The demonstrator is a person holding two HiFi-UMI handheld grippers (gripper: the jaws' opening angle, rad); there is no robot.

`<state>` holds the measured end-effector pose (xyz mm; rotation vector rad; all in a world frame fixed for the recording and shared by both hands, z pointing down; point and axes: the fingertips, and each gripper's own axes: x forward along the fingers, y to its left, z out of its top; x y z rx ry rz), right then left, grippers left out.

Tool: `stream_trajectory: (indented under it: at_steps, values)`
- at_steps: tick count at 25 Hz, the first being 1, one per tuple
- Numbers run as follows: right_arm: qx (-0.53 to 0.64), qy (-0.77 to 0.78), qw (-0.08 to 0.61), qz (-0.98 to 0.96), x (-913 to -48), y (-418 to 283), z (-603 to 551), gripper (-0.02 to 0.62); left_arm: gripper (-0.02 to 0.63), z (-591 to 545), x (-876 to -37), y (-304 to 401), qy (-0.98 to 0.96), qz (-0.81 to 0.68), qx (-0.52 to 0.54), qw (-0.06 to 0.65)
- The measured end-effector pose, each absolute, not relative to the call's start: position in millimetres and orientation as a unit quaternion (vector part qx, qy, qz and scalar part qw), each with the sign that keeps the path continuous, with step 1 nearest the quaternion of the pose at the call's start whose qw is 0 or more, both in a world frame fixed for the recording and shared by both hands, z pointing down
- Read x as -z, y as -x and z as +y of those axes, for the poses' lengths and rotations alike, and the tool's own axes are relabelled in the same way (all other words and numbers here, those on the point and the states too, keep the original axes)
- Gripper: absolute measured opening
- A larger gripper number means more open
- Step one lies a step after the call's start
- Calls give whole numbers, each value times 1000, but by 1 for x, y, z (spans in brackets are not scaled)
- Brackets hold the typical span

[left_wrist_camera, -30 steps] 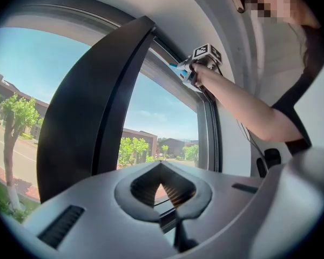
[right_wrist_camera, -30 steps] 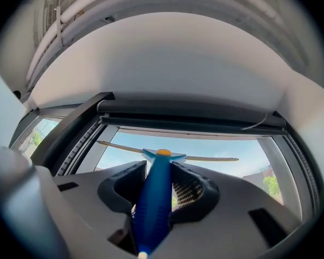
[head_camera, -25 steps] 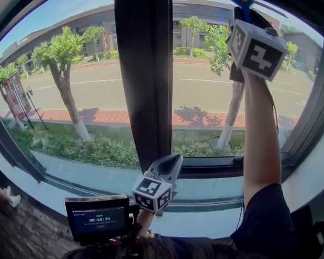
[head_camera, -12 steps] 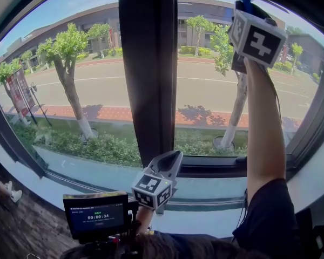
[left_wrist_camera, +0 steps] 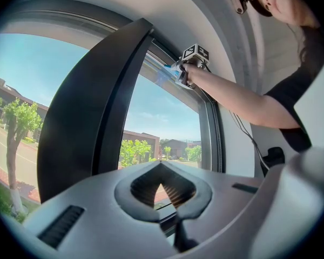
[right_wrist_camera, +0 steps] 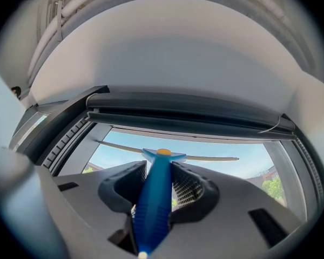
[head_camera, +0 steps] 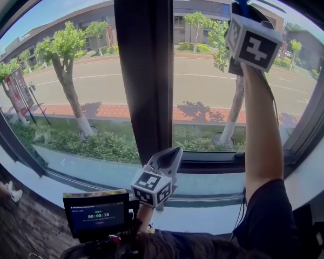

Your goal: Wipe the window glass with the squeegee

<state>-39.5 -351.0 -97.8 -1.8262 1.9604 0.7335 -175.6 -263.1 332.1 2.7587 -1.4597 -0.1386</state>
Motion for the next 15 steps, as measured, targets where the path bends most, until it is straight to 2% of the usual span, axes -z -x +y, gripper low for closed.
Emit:
stream_trajectory:
  at_steps: [15]
  values:
    - [-259, 640, 173, 702, 53, 43, -357, 141, 2, -258, -328, 173, -889, -455, 40, 8]
